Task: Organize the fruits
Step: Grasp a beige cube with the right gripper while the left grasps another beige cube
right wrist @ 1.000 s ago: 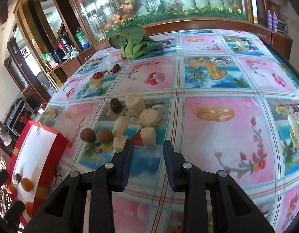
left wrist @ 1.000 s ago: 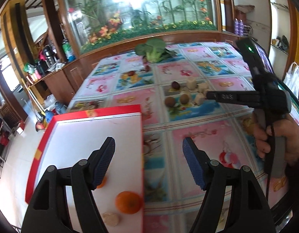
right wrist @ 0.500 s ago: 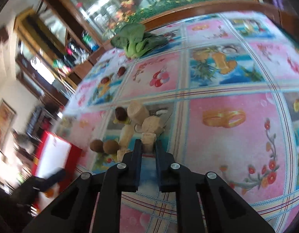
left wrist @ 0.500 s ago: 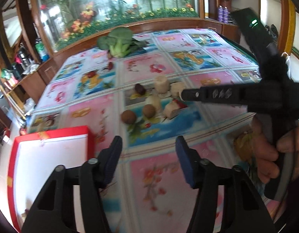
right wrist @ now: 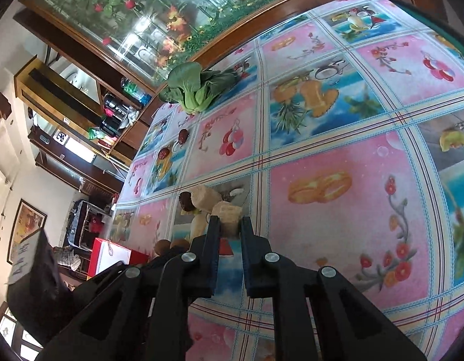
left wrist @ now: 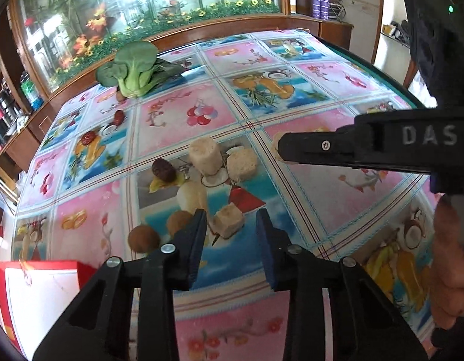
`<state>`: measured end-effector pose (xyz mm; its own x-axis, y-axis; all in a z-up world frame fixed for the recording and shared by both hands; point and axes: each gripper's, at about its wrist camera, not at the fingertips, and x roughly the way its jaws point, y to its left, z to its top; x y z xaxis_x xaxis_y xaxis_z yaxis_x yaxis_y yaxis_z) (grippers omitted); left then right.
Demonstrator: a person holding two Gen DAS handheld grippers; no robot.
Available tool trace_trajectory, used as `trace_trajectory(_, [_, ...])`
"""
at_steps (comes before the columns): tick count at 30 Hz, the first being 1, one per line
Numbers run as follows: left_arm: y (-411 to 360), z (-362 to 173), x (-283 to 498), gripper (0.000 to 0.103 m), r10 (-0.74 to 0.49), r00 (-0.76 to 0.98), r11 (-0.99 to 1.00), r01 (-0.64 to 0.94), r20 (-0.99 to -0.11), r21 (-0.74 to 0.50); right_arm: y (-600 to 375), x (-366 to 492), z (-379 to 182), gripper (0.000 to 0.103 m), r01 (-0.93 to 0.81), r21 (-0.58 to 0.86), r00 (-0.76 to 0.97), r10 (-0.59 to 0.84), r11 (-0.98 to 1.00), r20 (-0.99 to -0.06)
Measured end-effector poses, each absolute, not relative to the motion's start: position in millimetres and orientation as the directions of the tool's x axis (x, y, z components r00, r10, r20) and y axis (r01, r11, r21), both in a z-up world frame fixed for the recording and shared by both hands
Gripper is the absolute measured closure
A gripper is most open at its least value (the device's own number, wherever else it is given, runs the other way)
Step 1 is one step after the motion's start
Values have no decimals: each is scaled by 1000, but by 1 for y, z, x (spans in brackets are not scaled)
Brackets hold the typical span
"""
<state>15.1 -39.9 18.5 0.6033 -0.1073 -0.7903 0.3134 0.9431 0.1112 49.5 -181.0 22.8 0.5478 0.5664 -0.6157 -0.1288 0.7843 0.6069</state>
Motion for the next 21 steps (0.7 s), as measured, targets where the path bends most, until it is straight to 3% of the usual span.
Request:
trace_trajectory(4, [-44,14,20,69,-119,602,935,336,-789,115,-180,51,22,92,-127,606,543,566,785,-620])
trace_trajectory(7, [-43,9,23,78,-129,586,936,339,-800,97,-180,52,21,92,-126,603,539,565,787,-625])
trace_trajectory(17, [-38,13,16,78,-137,588,962,270,-797,34,-175,48,24,92,-146,575,556,548,805,-626])
trace_trajectory(21, [-33,32,-9,78,-154,640,973,233,-753,-1,-173,44,25,92,-158,568,563,546,808,-621])
